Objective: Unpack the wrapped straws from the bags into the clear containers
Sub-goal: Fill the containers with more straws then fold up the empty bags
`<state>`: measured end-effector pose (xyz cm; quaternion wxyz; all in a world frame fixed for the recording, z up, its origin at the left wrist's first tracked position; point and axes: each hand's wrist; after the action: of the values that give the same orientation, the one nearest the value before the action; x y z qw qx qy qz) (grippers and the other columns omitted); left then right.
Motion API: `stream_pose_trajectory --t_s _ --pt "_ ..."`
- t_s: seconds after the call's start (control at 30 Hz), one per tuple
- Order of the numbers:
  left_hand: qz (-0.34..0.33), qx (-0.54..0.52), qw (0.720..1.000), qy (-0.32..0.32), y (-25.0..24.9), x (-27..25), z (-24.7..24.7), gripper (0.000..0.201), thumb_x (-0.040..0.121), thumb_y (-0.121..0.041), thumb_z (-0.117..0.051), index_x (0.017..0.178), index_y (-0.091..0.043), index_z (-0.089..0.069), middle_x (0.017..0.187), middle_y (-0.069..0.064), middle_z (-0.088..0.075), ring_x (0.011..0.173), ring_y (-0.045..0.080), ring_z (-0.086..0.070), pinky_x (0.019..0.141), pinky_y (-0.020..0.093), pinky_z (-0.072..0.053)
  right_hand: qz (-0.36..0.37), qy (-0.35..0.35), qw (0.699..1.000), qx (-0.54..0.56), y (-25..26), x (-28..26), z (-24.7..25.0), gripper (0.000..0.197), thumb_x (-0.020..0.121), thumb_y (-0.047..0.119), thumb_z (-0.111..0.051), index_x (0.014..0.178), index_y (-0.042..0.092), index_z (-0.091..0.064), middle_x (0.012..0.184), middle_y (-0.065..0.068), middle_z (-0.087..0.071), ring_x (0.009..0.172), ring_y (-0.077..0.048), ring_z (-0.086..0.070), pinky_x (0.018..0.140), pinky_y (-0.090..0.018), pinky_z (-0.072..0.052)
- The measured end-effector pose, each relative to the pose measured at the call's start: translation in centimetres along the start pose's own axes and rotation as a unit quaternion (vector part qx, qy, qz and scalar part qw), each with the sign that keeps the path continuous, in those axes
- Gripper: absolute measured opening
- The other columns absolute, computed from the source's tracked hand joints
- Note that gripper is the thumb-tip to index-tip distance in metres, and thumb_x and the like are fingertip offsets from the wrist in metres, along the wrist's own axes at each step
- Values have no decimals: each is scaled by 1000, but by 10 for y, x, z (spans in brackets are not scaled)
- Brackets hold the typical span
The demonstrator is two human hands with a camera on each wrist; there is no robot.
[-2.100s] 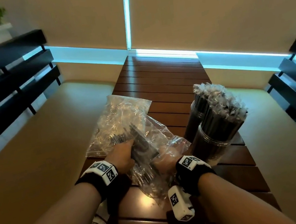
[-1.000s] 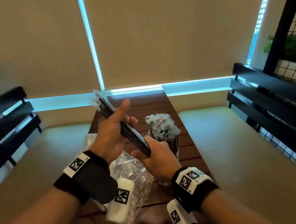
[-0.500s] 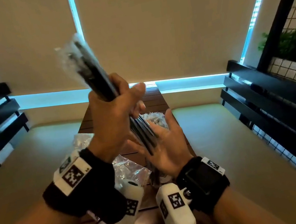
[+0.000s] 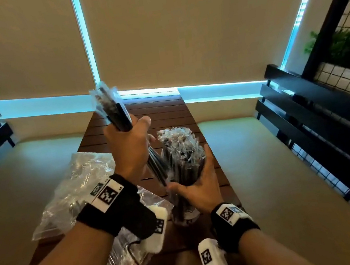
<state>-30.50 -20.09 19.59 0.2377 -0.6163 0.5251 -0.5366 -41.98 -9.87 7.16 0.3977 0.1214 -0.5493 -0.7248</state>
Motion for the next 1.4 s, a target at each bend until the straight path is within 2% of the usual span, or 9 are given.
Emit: stream_pose_trajectory --t_s 0.1,0.23,0.5,0.67,0.8,0.97,1.1,1.23,1.4 --pt "14 -17 999 -47 11 5 -10 43 83 -2 -68 52 -19 -43 43 -1 -38 32 12 -41 47 28 -46 -28 -19 999 -1 -9 7 -15 126 50 55 -90 148 48 -9 134 2 -62 120 -19 -61 101 -45 -51" --pt "48 -46 993 -96 22 10 -19 49 85 -5 -67 44 -23 -48 36 -7 -37 30 11 -39 45 24 -45 -14 -62 998 -11 -14 6 -22 75 60 48 -83 119 35 -38 99 9 -70 88 -14 -68 80 -38 -58" --pt "45 36 985 -165 43 6 -20 30 87 -13 -69 65 -19 -51 45 -9 -48 30 8 -45 40 23 -45 -3 -29 999 34 -23 3 -15 50 80 21 -76 113 36 -41 94 15 -68 82 8 -66 70 -8 -50" --pt "-10 142 987 -79 59 -14 -29 19 87 -26 -70 75 -13 -62 60 -1 -62 52 20 -63 52 30 -53 -21 23 997 70 -25 0 -10 51 84 14 -72 118 33 -40 104 14 -65 92 1 -65 74 -11 -51" --pt "-25 234 972 22 86 -37 -22 30 88 -30 -71 65 -23 -53 56 -7 -55 48 4 -55 49 14 -44 -24 42 996 76 -24 -1 -9 51 80 31 -75 119 27 -44 105 7 -69 95 -3 -67 81 -25 -56" --pt "1 239 960 147 105 -47 -4 40 85 -50 -67 58 -23 -55 52 -6 -59 51 7 -58 54 23 -46 -9 35 999 33 -25 2 -4 42 83 19 -73 112 22 -44 89 8 -65 74 7 -63 61 -12 -49" --pt "-58 293 938 175 82 -43 2 56 71 -68 -67 94 -18 -56 87 -3 -63 76 7 -61 66 21 -49 6 37 999 16 -27 2 -6 39 85 19 -70 109 24 -40 94 9 -64 79 5 -63 62 -11 -49" --pt "-196 272 926 172 55 -32 -11 74 79 -43 -77 139 -19 -41 126 0 -49 109 1 -51 92 6 -41 11 24 1000 12 -25 1 -8 37 87 21 -71 104 26 -39 90 13 -62 76 11 -61 59 -9 -47" --pt "-287 321 881 194 72 -33 -11 29 96 -17 -64 124 -8 -68 128 6 -66 114 15 -64 102 27 -50 0 33 999 23 -20 0 -6 42 84 14 -71 101 33 -38 92 17 -61 78 8 -61 61 -10 -48"
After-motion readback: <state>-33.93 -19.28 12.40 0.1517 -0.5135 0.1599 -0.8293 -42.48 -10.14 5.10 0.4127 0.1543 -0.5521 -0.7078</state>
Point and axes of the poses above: each hand's wrist, its own x-axis towards the middle knuckle, its own z-axis out of the back of the hand, y = z × x
